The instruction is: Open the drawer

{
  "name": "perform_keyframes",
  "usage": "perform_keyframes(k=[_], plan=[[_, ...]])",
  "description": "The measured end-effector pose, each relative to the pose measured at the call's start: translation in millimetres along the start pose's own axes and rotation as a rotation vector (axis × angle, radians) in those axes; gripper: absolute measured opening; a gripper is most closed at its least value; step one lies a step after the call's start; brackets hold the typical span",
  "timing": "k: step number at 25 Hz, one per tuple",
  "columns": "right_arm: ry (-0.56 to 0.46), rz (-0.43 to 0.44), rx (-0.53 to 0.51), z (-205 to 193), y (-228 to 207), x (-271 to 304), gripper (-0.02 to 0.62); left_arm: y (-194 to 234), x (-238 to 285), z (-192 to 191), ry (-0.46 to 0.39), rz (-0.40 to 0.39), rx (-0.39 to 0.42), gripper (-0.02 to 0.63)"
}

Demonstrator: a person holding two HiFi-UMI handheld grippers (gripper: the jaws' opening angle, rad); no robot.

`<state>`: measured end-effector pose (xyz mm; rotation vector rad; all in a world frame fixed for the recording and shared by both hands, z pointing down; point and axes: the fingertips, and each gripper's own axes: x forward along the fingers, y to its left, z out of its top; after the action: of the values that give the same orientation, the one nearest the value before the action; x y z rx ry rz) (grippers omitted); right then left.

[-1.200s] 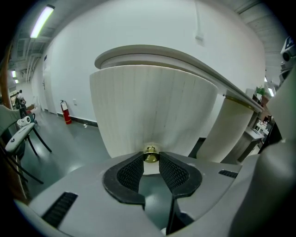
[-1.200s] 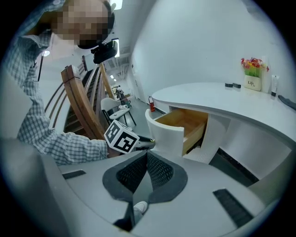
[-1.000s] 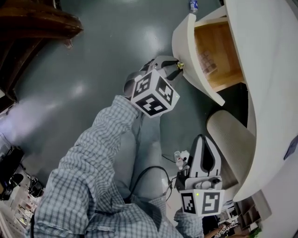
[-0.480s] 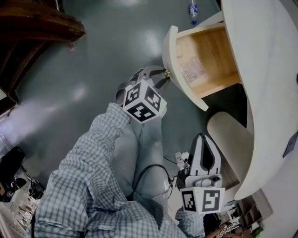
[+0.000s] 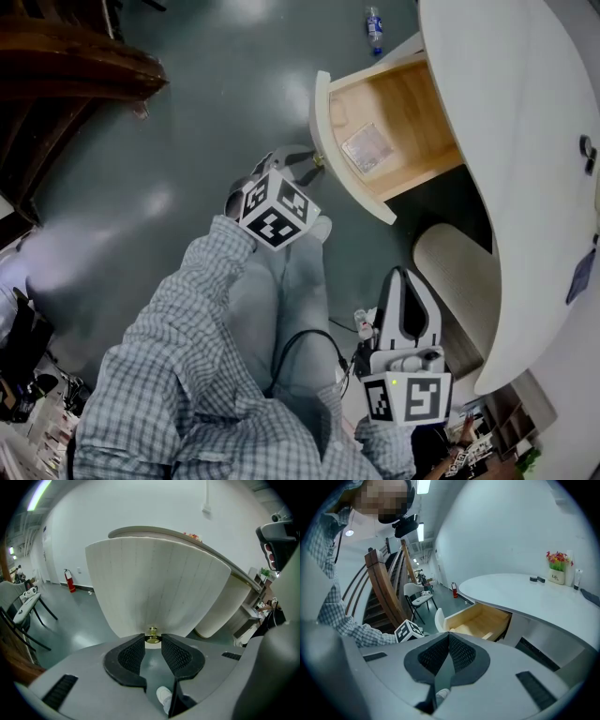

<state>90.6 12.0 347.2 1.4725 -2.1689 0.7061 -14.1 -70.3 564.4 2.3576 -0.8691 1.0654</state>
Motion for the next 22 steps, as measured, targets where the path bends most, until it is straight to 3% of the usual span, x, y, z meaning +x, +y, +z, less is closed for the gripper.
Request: perform_keyframes(k=[8, 10, 12, 15, 22], plan=[[-0.042, -0.020, -0.006, 21.5, -1.9, -8.2, 0.009, -3.6, -18.6, -12.6, 0.097, -0.026, -0.015, 0.137], [-0.057, -0.023, -0.004, 27.3, -1.6, -11.7, 0.009, -4.5, -35.1, -14.6, 0.099, -0.018, -0.002, 0.097], [-0.072, -0.025, -0.002, 34.0, -0.6, -15.9, 0.009, -9.3, -54.4, -9.6, 0.081, -0.033, 0.019, 0.008], [-0.088, -0.026, -0.008, 46.7, 2.4, -23.8, 0.008, -20.0, -81.9, 10.5, 0.040, -0.086, 0.027, 0.008], [-0.154, -0.058, -0.027, 86.5, -3.1, -50.4, 0.009, -32.1, -138.1, 90.1, -0.094, -0.127, 0.003, 0.006]])
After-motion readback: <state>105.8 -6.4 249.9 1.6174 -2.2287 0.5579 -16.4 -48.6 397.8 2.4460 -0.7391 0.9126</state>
